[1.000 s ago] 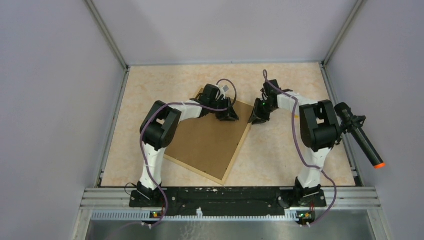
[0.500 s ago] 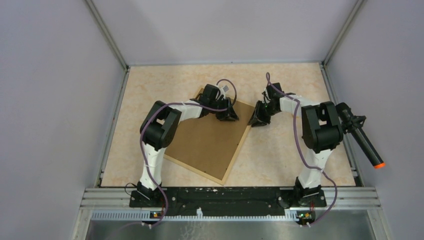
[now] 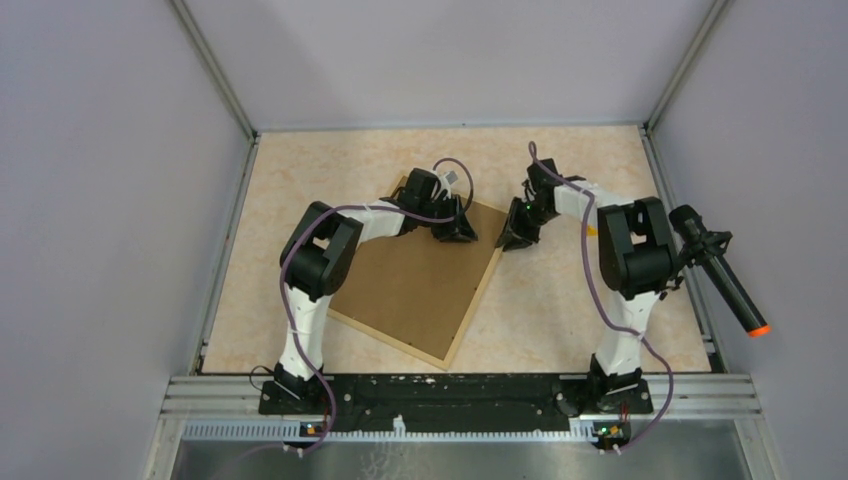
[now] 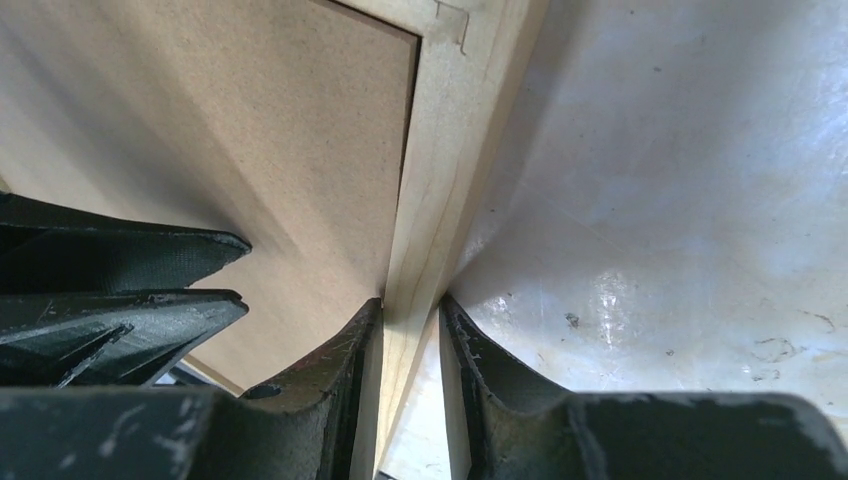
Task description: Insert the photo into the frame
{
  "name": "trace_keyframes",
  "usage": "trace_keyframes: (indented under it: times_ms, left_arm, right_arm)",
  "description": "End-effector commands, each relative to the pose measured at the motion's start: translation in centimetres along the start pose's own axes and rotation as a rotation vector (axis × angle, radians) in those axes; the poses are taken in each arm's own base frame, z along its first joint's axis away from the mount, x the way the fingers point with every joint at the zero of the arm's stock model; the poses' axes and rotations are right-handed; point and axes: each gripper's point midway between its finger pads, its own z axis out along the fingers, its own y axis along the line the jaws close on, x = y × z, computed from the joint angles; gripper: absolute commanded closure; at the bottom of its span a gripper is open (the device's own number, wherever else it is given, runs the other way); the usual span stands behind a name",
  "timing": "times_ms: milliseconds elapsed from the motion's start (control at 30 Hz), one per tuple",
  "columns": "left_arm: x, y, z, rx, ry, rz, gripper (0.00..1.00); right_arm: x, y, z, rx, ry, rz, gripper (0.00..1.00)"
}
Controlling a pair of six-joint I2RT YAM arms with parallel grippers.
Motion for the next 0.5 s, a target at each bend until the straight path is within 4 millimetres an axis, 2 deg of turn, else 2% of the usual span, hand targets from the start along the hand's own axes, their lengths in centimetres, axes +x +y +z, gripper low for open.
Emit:
trace_keyframes:
  times_ms: [0,200,467]
  left_arm:
    - [3.1,5.3,-0.2,-0.18,0.063,-0.038,0.62]
    - [3.2,5.2,-0.1,-0.176,0.064,-0.04,0.62]
    - [3.2,5.2,-0.3,-0.178,0.064,-0.037,0.63]
  right_arm:
    - [-1.5,-3.2,2.4,0.206,-0.089,-0.046,0.74]
    - [0.6,-4.3,4.1,0.308,-0.114,-0.016,0.73]
    - [-0.3,-3.6,6.3,0.428,-0.184,-0.006,0.72]
